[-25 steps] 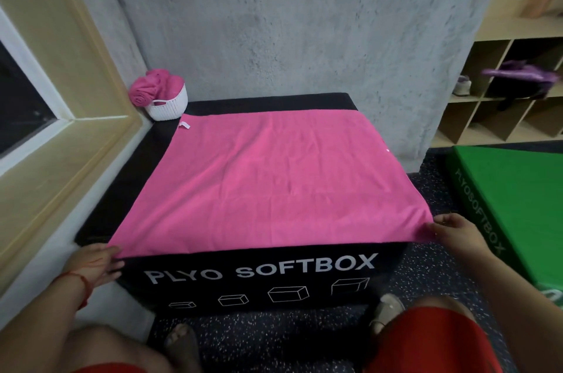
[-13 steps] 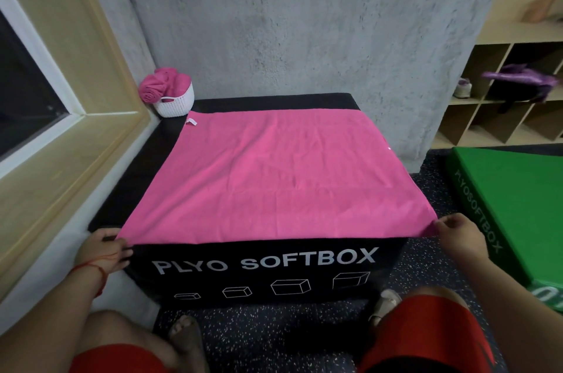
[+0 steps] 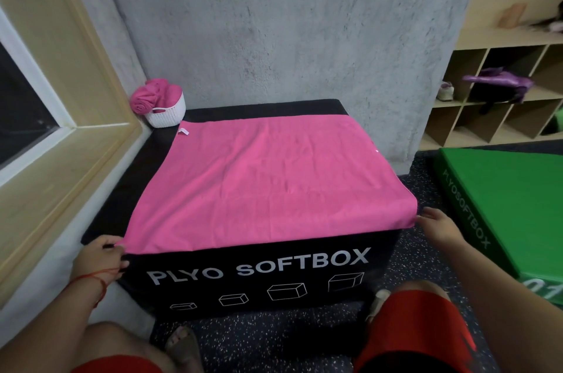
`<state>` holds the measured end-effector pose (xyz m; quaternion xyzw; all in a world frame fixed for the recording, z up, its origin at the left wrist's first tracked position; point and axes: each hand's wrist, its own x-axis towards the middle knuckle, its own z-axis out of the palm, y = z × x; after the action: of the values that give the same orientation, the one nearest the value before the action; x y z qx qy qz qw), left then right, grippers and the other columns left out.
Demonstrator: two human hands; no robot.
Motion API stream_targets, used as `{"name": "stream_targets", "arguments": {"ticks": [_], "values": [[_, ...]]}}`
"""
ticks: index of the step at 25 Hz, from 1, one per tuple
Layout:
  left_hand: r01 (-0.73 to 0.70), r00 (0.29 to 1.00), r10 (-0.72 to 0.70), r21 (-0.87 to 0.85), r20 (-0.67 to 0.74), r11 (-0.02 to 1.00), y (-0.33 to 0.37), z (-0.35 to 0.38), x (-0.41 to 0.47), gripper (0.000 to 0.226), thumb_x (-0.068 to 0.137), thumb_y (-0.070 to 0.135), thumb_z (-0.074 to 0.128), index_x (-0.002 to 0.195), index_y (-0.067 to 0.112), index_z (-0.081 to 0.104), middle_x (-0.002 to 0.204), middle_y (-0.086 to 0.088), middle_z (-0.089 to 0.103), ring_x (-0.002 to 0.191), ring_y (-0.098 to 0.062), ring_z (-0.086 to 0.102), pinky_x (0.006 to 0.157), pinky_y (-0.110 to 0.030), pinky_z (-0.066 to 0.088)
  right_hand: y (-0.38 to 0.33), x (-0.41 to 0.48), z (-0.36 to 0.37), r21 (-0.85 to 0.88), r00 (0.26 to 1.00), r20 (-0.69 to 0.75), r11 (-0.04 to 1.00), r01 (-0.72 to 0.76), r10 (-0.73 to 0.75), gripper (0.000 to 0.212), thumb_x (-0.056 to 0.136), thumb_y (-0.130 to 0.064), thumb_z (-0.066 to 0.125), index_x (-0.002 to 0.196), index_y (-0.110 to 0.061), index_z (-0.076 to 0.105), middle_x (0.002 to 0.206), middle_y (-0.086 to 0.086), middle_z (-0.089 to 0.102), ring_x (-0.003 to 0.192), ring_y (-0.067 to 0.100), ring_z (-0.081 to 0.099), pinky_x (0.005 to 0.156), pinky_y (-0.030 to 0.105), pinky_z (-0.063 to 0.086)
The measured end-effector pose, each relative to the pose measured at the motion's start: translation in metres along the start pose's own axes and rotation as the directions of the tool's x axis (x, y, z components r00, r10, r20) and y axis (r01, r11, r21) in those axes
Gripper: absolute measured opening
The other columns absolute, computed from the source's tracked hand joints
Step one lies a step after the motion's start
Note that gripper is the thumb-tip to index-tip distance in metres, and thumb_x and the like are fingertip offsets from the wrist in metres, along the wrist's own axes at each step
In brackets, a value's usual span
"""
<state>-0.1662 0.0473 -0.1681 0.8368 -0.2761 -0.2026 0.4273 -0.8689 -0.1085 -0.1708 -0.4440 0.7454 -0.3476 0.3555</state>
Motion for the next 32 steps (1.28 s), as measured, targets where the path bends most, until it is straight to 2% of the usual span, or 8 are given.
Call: {"name": "stream_targets", "arguments": {"ticks": [7,9,11,19,24,27,29,32], "values": [[-0.045,0.999,0.045,0.036,0.006,0.998,0.005,0.003,0.002,0.011,0.100,0.012,0.062,0.095,0.015,0.071,0.079,-0.020,0.070,0.063,-0.030,0.066,0.049,-0.027,0.048,-0.013,0.009,0.011,0.069,0.996,-0.002,0.994,0.085,-0.085,0.053,0.098,-0.021,0.073,0.149,-0.016,0.057,0.141,0.008,0.062,0.119,0.028,0.062,0.107,0.044,0.048],[-0.060,0.998,0.059,0.060,0.016,0.996,0.005,0.006,0.002,0.012,0.100,0.013,0.062,0.093,0.016,0.071,0.080,-0.021,0.071,0.064,-0.031,0.067,0.050,-0.028,0.049,-0.024,0.018,0.011,-0.005,0.993,-0.036,0.993,0.114,-0.114,0.029,0.096,-0.025,0.076,0.124,-0.021,0.072,0.124,0.003,0.072,0.103,0.025,0.067,0.097,0.045,0.055],[-0.065,0.998,0.063,0.078,0.022,0.995,0.006,0.011,0.000,0.011,0.100,0.012,0.062,0.094,0.015,0.071,0.082,-0.020,0.071,0.066,-0.032,0.068,0.051,-0.029,0.050,-0.032,0.024,0.013,-0.065,0.989,-0.101,0.993,0.099,-0.106,0.016,0.092,-0.029,0.078,0.104,-0.021,0.071,0.106,0.005,0.075,0.091,0.025,0.069,0.087,0.045,0.057],[-0.063,0.997,0.060,0.105,0.038,0.992,0.012,0.021,-0.007,0.012,0.099,0.012,0.061,0.093,0.015,0.071,0.084,-0.017,0.072,0.068,-0.033,0.071,0.055,-0.031,0.051,-0.002,0.025,0.015,-0.298,0.998,-0.028,0.952,-0.062,0.056,0.038,0.069,-0.061,0.081,0.090,-0.034,0.067,0.088,-0.005,0.070,0.090,0.025,0.066,0.096,0.054,0.052],[0.069,0.996,-0.070,0.026,0.046,0.997,0.007,0.007,0.000,0.014,0.103,0.011,0.057,0.104,0.003,0.068,0.090,-0.022,0.069,0.069,-0.029,0.066,0.057,-0.032,0.054,0.027,-0.002,-0.003,-0.083,0.998,0.057,0.996,-0.034,0.039,0.021,0.083,-0.038,0.088,0.084,-0.018,0.080,0.092,0.007,0.074,0.082,0.023,0.063,0.079,0.041,0.048],[0.172,0.984,-0.163,-0.151,0.071,0.973,0.007,-0.010,0.003,0.012,0.106,0.006,0.052,0.114,0.005,0.060,0.088,-0.019,0.063,0.052,-0.018,0.070,0.040,-0.028,0.056,0.017,-0.006,-0.022,0.013,0.999,0.043,1.000,-0.020,0.019,0.039,0.093,-0.043,0.079,0.087,-0.005,0.074,0.078,0.015,0.063,0.067,0.025,0.051,0.065,0.036,0.039],[0.203,0.979,-0.190,-0.265,0.075,0.943,0.011,-0.020,0.006,0.011,0.106,0.003,0.050,0.115,0.007,0.056,0.087,-0.017,0.060,0.041,-0.006,0.065,0.040,-0.026,0.055,0.004,-0.005,-0.035,0.056,0.990,0.102,0.993,-0.105,0.099,0.040,0.099,-0.044,0.071,0.096,-0.004,0.071,0.079,0.017,0.067,0.061,0.023,0.056,0.055,0.029,0.045],[0.176,0.984,-0.167,-0.335,0.056,0.926,0.023,-0.027,0.013,0.018,0.105,0.001,0.049,0.120,0.009,0.052,0.085,-0.019,0.057,0.041,-0.006,0.064,0.043,-0.026,0.058,-0.023,-0.008,-0.050,0.125,0.979,0.171,0.984,-0.128,0.106,0.033,0.101,-0.036,0.069,0.098,-0.004,0.067,0.077,0.015,0.070,0.053,0.021,0.056,0.046,0.027,0.044]]}}
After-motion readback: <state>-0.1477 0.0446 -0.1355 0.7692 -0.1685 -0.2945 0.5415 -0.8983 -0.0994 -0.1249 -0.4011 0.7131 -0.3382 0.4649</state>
